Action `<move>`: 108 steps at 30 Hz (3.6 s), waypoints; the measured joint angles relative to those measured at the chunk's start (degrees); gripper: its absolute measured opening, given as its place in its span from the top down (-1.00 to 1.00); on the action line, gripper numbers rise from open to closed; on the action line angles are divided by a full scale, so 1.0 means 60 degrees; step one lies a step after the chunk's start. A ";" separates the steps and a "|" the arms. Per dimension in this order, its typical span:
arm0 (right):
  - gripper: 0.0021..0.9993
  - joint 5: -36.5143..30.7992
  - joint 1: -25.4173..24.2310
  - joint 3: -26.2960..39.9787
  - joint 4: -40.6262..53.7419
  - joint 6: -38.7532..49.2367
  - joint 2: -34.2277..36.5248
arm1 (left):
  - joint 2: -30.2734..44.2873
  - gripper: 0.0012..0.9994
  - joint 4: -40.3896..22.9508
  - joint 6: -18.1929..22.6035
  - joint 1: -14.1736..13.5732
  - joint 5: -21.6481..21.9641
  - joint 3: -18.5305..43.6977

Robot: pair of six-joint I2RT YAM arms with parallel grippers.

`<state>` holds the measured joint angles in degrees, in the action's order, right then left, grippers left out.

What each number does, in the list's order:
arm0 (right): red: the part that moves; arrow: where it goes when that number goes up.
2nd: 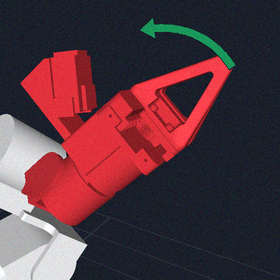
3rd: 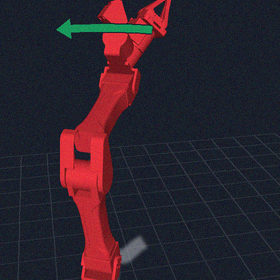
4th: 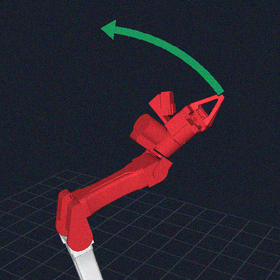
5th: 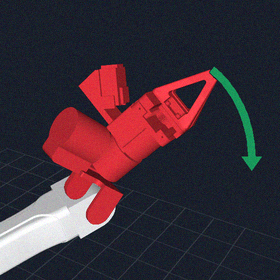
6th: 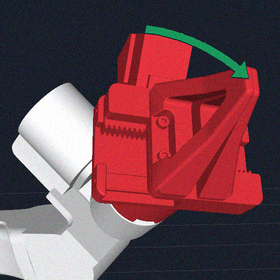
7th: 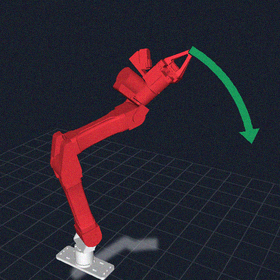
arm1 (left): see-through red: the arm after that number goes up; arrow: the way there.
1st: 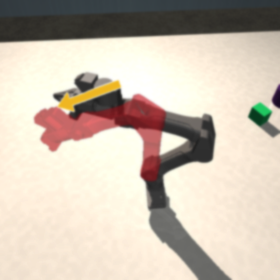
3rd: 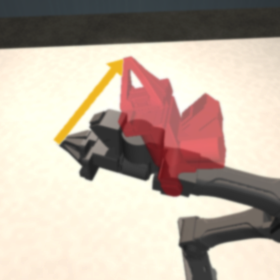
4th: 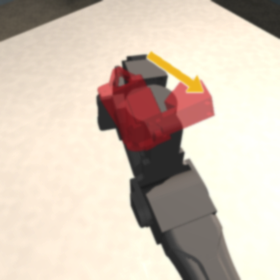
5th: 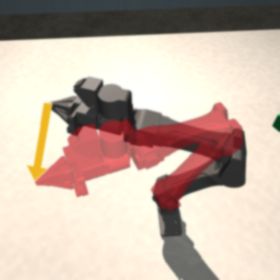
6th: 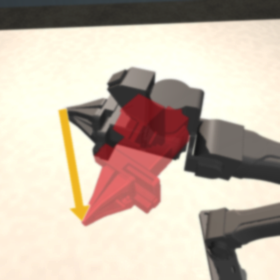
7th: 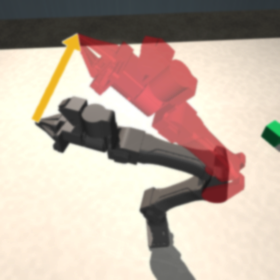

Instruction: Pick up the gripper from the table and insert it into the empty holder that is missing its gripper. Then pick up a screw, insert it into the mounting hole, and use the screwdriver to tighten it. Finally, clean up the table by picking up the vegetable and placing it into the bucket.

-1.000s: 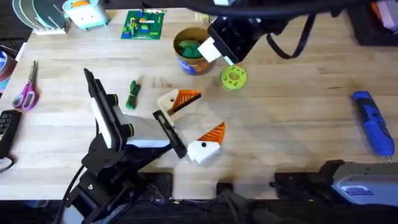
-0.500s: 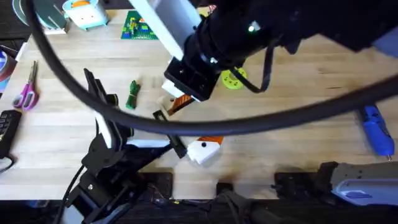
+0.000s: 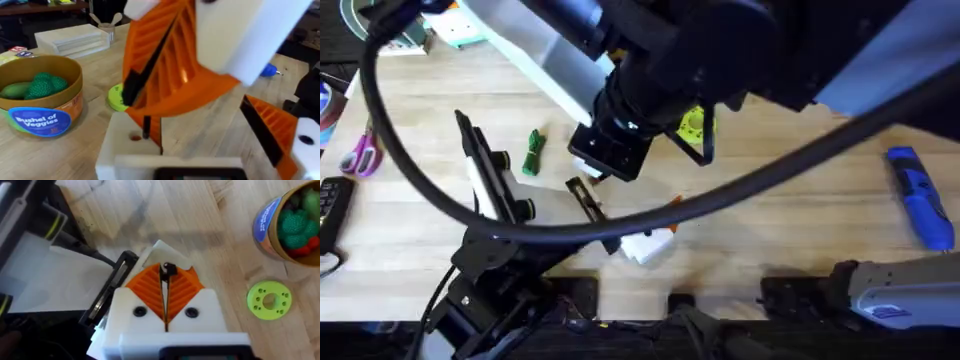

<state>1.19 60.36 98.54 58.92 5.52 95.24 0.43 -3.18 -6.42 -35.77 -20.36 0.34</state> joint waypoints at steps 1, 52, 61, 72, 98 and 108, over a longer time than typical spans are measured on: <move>0.99 -0.0037 0.0000 0.0000 0.0004 0.0002 0.0040 | 0.0000 -0.99 0.0000 0.0000 0.0000 0.0000 0.0000; -0.16 -0.0330 -0.0017 0.0044 0.0079 -0.0133 0.0575 | 0.0062 -0.99 0.0000 -0.0007 0.0000 0.0000 0.0000; -0.87 -0.0331 -0.0432 0.0170 0.0512 -0.0404 0.0209 | 0.0062 -0.99 0.0000 -0.0004 0.0000 -0.0004 0.0000; -0.88 -0.0222 -0.2414 0.0463 0.3008 -0.0528 -0.2484 | 0.0062 -0.99 0.0000 0.0000 0.0000 -0.0004 0.0000; -0.89 0.2565 -0.3242 -0.2481 0.2747 -0.0350 -0.4980 | 0.0062 0.98 0.0000 0.0066 0.0000 0.0004 0.0000; -0.89 0.2386 -0.7116 -0.3627 0.3180 0.0066 -0.5528 | 0.0062 0.98 0.0000 0.0062 0.0000 0.0007 0.0000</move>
<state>15.51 17.66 76.78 78.00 5.92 62.08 0.80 -3.18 -6.04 -35.77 -20.32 0.34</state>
